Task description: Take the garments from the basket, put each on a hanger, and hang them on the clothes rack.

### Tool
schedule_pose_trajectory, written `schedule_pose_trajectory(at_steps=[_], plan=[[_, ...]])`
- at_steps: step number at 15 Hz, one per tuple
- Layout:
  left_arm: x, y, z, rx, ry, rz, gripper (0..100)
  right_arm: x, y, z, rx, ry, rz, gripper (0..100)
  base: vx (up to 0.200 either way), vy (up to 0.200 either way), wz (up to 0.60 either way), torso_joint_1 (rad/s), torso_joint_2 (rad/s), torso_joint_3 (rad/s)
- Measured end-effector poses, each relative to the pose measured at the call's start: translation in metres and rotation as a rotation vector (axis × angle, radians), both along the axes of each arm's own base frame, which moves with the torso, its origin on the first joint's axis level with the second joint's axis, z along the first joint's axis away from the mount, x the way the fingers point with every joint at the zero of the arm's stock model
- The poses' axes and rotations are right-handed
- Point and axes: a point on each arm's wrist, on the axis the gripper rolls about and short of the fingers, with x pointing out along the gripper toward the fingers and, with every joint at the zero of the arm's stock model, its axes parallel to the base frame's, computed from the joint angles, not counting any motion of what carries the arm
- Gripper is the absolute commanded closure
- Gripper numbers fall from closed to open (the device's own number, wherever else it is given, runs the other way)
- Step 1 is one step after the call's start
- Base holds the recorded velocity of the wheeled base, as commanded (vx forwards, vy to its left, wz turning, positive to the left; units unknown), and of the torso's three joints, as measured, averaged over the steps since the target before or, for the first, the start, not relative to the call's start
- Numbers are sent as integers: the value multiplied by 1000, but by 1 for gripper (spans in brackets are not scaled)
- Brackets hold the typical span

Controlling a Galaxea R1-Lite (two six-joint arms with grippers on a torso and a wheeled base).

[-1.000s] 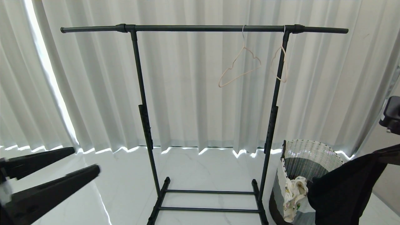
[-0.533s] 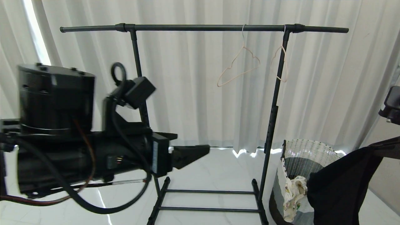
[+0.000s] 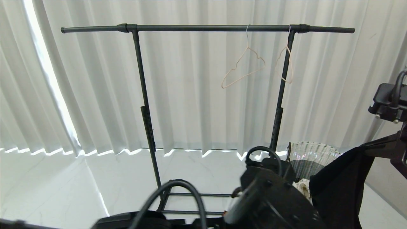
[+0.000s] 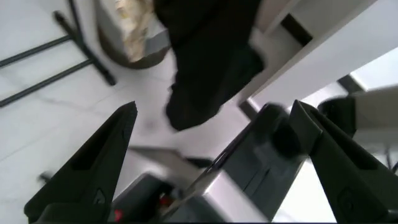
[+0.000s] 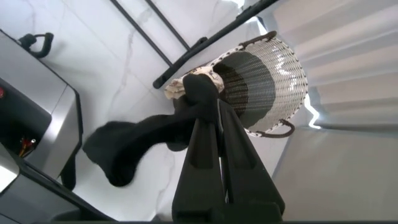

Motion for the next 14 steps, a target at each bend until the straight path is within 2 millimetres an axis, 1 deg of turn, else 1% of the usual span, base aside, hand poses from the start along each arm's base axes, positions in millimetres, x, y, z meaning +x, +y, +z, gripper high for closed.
schedule_pose_trajectory(at_steps=[2, 3, 5, 7, 9, 11, 13, 14], plan=[[3, -35, -5, -34, -7, -11, 0, 2, 4, -1, -4, 7, 14, 100, 0, 0, 0, 0, 0, 0], [8, -50, -7, -55, -14, -8, 0, 2, 5, -1, -6, 10, 18, 100, 0, 0, 0, 0, 0, 0], [25, -70, -18, -58, -26, 31, 0, 2, 5, -2, -7, 12, 20, 100, 0, 0, 0, 0, 0, 0], [51, -76, -38, -22, -33, 103, 0, 3, 6, -2, -8, 13, 22, 100, 0, 0, 0, 0, 0, 0], [64, -81, -56, 7, -27, 130, 0, 2, 7, -2, -9, 14, 29, 100, 0, 0, 0, 0, 0, 0], [71, -86, -76, 51, -24, 144, 0, 2, 8, -2, -9, 15, 32, 100, 0, 0, 0, 0, 0, 0], [71, -87, -95, 121, -4, 144, 0, 2, 8, -2, -1, 18, 24, 100, 0, 0, 0, 0, 0, 0], [71, -86, -99, 142, -4, 151, 0, 2, 8, -2, 4, 20, 19, 100, 0, 0, 0, 0, 0, 0]])
